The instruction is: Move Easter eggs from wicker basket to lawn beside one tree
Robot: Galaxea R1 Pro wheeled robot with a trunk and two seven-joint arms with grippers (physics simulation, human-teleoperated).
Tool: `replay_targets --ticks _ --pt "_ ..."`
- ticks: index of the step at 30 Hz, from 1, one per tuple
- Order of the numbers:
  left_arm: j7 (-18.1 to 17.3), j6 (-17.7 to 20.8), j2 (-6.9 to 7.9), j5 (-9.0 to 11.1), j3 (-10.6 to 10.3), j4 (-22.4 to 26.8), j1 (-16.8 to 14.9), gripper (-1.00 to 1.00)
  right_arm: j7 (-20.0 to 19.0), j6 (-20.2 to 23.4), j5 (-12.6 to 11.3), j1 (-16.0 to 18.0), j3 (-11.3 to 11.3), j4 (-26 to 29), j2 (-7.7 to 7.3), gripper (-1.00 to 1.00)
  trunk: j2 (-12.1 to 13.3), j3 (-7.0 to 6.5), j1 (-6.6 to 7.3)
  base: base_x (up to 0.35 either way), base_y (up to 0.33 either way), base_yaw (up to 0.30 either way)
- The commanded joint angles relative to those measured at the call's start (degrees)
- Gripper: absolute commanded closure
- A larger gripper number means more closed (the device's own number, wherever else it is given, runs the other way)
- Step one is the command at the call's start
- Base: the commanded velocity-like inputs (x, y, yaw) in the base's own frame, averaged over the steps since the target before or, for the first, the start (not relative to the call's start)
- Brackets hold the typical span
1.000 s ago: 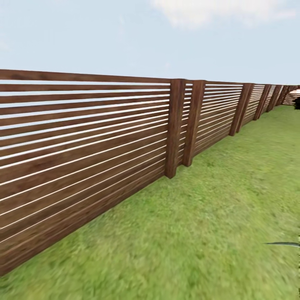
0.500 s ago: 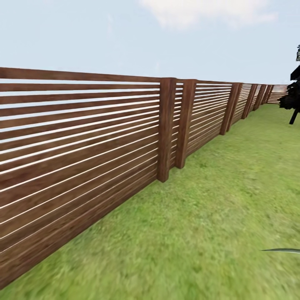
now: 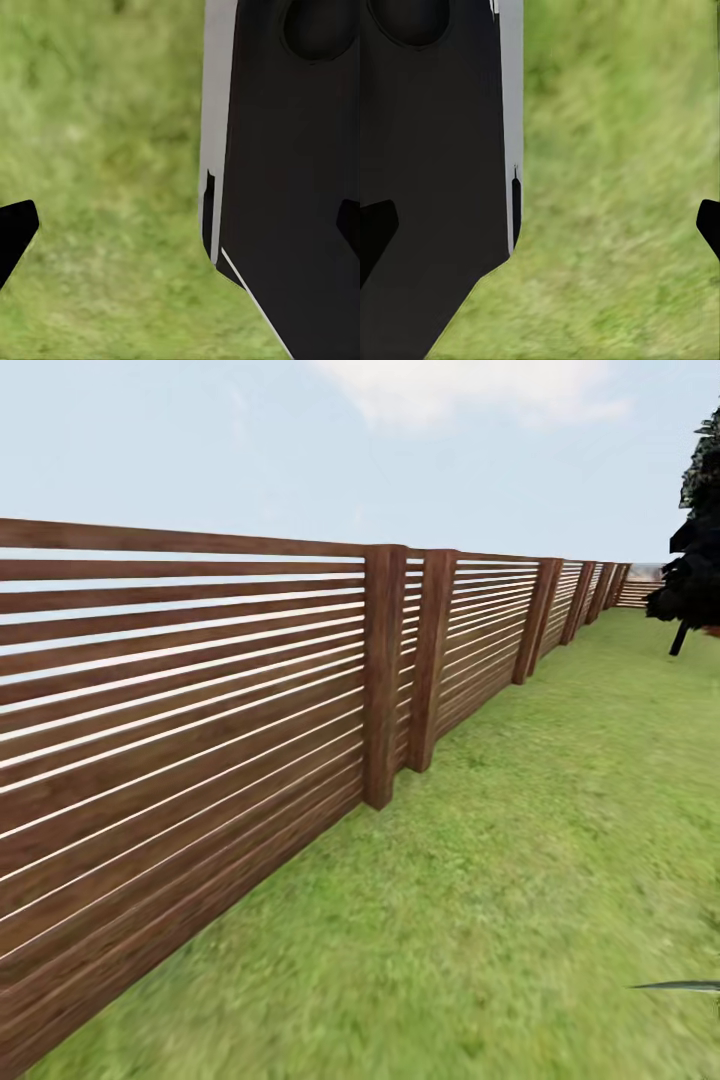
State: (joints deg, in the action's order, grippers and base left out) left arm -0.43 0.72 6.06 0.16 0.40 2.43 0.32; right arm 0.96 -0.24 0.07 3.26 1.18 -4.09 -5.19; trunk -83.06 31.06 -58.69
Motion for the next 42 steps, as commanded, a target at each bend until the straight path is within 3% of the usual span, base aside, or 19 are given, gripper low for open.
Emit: replay_targets --ticks 1,17,42 --pt "-0.05 0.08 0.01 0.02 0.04 0.12 0.03 -1.00 0.10 -0.02 0.02 0.08 0.13 -0.13 0.01 -1.00 -0.02 0.04 -0.03 0.339 0.000 -0.280" --pt "-0.04 0.08 0.01 0.02 0.04 0.12 0.03 -1.00 0.10 -0.02 0.02 0.08 0.05 -0.13 0.01 -1.00 -0.02 0.04 -0.03 0.339 0.000 -0.278" --pt "-0.01 0.08 0.01 0.02 0.06 0.12 0.03 -1.00 0.10 -0.02 0.02 0.08 0.13 -0.13 0.01 -1.00 -0.02 0.07 -0.03 0.339 0.000 -0.031"
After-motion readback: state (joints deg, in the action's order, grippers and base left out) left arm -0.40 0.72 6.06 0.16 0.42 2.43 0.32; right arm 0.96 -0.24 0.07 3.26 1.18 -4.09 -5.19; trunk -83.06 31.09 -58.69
